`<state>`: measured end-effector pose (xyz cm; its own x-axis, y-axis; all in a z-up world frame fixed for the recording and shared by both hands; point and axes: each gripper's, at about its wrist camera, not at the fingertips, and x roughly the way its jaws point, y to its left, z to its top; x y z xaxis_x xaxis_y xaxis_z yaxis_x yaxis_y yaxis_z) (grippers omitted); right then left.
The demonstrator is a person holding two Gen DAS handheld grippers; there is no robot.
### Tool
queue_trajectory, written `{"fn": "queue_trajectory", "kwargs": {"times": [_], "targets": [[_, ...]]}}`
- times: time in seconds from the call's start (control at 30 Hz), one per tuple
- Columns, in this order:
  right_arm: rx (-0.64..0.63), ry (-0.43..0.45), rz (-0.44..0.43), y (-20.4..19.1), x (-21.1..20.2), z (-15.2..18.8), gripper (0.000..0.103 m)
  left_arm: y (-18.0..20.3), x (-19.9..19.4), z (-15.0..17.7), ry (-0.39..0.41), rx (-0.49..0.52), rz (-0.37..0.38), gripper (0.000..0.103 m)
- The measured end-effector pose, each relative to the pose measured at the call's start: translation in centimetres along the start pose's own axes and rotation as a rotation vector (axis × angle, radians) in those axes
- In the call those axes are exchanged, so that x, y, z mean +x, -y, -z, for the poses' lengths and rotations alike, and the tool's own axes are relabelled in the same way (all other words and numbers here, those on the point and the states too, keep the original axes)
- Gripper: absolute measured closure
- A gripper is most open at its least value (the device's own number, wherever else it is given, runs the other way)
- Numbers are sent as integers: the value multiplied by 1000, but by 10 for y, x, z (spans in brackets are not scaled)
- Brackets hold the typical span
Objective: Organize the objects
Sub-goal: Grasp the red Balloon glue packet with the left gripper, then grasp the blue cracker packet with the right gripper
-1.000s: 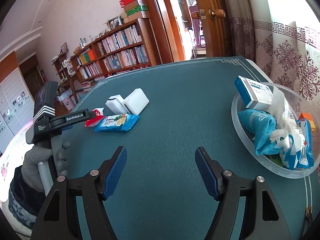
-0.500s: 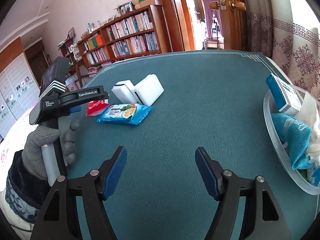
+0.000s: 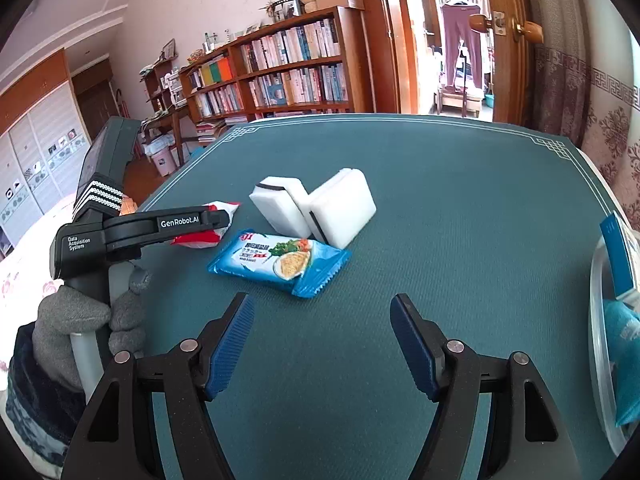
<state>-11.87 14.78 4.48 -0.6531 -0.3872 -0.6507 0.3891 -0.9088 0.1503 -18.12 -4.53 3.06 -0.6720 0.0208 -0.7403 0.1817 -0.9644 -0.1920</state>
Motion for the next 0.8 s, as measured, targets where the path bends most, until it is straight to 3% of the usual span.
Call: {"fn": "queue_trajectory", "kwargs": {"times": [0.23, 0.5, 0.8], "targets": [[-88, -7, -73, -23, 28, -22, 31, -4, -10, -4, 44, -4, -9, 51], [-202, -65, -117, -34, 67, -35, 31, -12, -3, -6, 16, -22, -16, 51], [-222, -123, -151, -29, 85, -30, 31, -19, 6, -5, -22, -29, -19, 50]]}}
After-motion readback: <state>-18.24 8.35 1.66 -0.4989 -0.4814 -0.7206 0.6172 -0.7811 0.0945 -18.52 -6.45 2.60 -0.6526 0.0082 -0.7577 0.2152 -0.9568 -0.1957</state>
